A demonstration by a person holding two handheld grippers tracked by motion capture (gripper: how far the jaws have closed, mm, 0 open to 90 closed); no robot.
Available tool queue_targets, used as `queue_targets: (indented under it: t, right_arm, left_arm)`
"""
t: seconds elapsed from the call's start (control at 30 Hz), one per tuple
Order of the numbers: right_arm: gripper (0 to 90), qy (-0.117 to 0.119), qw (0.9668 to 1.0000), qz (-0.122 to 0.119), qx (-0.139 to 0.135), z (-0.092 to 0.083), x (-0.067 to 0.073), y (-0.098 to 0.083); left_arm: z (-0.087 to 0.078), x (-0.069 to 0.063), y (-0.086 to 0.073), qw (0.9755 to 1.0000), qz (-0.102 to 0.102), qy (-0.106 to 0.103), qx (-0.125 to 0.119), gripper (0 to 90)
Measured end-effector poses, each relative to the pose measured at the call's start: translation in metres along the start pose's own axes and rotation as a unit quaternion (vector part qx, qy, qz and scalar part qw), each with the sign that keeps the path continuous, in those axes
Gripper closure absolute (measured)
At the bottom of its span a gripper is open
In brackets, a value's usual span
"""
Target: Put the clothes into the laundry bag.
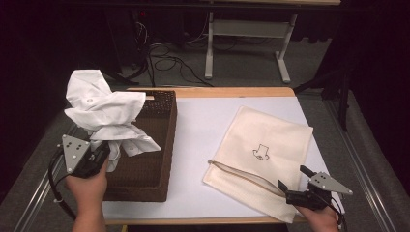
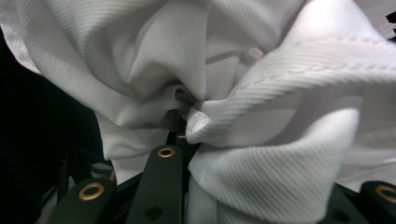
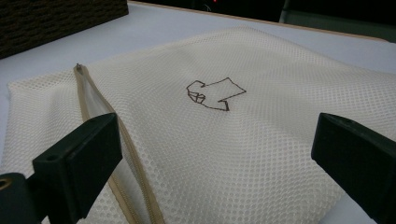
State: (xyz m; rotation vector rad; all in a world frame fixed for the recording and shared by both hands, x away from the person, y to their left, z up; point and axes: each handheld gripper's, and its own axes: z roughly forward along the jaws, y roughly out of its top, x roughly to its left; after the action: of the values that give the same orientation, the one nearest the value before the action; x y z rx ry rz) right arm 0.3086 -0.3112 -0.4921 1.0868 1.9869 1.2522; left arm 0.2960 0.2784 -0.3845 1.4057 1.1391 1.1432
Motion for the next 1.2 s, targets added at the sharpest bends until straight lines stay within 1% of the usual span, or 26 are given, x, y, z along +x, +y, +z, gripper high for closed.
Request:
queue_targets:
  t: [0.07,0.17,0.23,0.27,0.3,0.37,0.4,0.43,0.6,0.63,0.7,0.73,0.8,0.83,0.87,0.93,0.97,1.0,1.03,1.07,1.1,1.13,1.2]
  right_arm:
    - [2.2,0.001,1.0000,-0.001,-0.001,0.000,0.000,0.000]
    - [2.2,0.000,1.0000,-0.002,-0.003,-0.001,0.001,0.001]
    - [2.2,0.000,1.0000,-0.004,-0.004,-0.001,0.001,0.001]
    - [2.2,0.001,1.0000,-0.005,-0.005,-0.001,0.001,0.001]
    - [2.2,0.000,1.0000,-0.004,-0.005,-0.001,0.002,0.001]
    - [2.2,0.001,1.0000,-0.004,-0.004,-0.001,0.001,0.001]
    - [2.2,0.001,1.0000,-0.004,-0.004,-0.001,0.001,0.001]
    - [2.2,0.000,1.0000,-0.007,-0.005,0.000,0.001,0.001]
    - [2.2,0.000,1.0000,-0.006,-0.005,-0.001,0.001,0.002]
    - [2.2,0.000,1.0000,-0.006,-0.005,-0.001,0.001,0.002]
    - [2.2,0.001,1.0000,-0.007,-0.007,-0.001,0.001,0.002]
    - [2.2,0.001,1.0000,-0.007,-0.007,-0.001,0.001,0.002]
    - [2.2,0.001,1.0000,-0.007,-0.007,-0.001,0.001,0.002]
    - [2.2,0.000,1.0000,-0.007,-0.006,-0.001,0.001,0.002]
    - [2.2,0.000,1.0000,-0.007,-0.006,-0.001,0.001,0.002]
    - [2.2,0.000,1.0000,-0.007,-0.007,-0.002,0.001,0.002]
    - [2.3,0.000,1.0000,-0.007,-0.007,-0.002,0.001,0.002]
    - [2.3,0.000,1.0000,-0.007,-0.007,-0.002,0.001,0.002]
    - [2.2,0.000,1.0000,-0.007,-0.007,-0.002,0.001,0.002]
    - [2.3,0.000,1.0000,-0.007,-0.007,-0.002,0.001,0.002]
    - [2.3,0.000,1.0000,-0.007,-0.007,-0.002,0.001,0.002]
    - [2.3,0.000,1.0000,-0.007,-0.007,-0.002,0.001,0.002]
    - [2.3,0.000,0.9999,-0.008,-0.007,-0.002,0.001,0.002]
  left_arm:
    - [-0.002,-0.002,0.003,1.0000,0.000,-0.002,-0.004,72.5]
    - [-0.005,-0.007,0.008,0.9999,0.009,-0.003,-0.007,72.4]
    - [-0.006,-0.012,0.010,0.9998,0.009,-0.008,-0.012,72.5]
    - [-0.006,-0.012,0.010,0.9998,0.009,-0.008,-0.012,72.4]
    - [-0.006,-0.016,0.012,0.9998,0.008,-0.015,-0.013,72.4]
    - [-0.006,-0.018,0.012,0.9997,0.008,-0.019,-0.013,72.4]
    - [-0.005,-0.020,0.013,0.9996,0.007,-0.026,-0.013,72.4]
    - [-0.005,-0.024,0.014,0.9992,0.004,-0.037,-0.012,72.5]
    - [-0.005,-0.034,0.016,0.9984,0.005,-0.054,-0.014,72.4]
    - [-0.006,-0.040,0.019,0.9979,0.005,-0.062,-0.019,72.4]
    - [-0.007,-0.044,0.020,0.9968,0.001,-0.076,-0.024,72.4]
    - [-0.007,-0.044,0.020,0.9968,0.001,-0.076,-0.024,72.5]
    - [-0.006,-0.049,0.021,0.9960,-0.001,-0.085,-0.025,72.5]
    - [-0.006,-0.055,0.022,0.9955,0.004,-0.091,-0.024,72.4]
    - [-0.006,-0.055,0.022,0.9955,0.004,-0.091,-0.024,72.4]
    - [-0.006,-0.060,0.022,0.9947,0.007,-0.099,-0.024,72.4]
    - [-0.006,-0.066,0.023,0.9935,0.007,-0.110,-0.026,72.4]
    - [-0.006,-0.066,0.023,0.9935,0.007,-0.110,-0.026,72.4]
    - [-0.006,-0.069,0.023,0.9929,0.007,-0.116,-0.025,72.4]
    - [-0.006,-0.073,0.024,0.9922,0.009,-0.121,-0.026,72.4]
    - [-0.007,-0.081,0.025,0.9908,0.018,-0.131,-0.028,72.4]
    - [-0.007,-0.081,0.025,0.9908,0.018,-0.131,-0.028,72.4]
    - [-0.008,-0.088,0.027,0.9892,0.027,-0.141,-0.032,72.4]
